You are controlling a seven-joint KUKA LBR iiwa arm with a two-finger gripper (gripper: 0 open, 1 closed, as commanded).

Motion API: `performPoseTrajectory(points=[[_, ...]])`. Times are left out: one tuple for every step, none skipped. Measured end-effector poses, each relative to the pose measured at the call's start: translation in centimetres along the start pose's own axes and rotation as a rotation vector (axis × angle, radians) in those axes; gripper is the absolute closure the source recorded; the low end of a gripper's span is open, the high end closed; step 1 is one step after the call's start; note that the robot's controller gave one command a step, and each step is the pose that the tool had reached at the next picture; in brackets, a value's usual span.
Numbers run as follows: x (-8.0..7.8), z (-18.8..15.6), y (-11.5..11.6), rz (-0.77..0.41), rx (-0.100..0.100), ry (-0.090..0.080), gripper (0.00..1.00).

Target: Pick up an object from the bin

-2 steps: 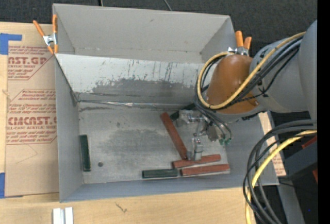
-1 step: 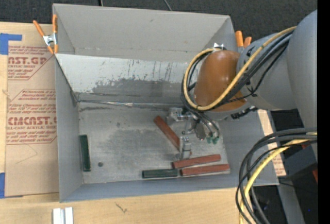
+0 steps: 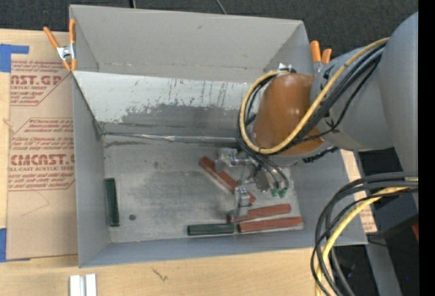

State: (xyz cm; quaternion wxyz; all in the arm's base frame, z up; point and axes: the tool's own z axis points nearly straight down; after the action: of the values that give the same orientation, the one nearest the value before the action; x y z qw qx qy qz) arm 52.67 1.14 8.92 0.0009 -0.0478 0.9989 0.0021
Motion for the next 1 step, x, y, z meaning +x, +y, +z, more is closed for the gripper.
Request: performPoseTrajectory(points=[[-4.13, 1.77, 0.58, 0.11, 0.003, -0.001, 1.0]])
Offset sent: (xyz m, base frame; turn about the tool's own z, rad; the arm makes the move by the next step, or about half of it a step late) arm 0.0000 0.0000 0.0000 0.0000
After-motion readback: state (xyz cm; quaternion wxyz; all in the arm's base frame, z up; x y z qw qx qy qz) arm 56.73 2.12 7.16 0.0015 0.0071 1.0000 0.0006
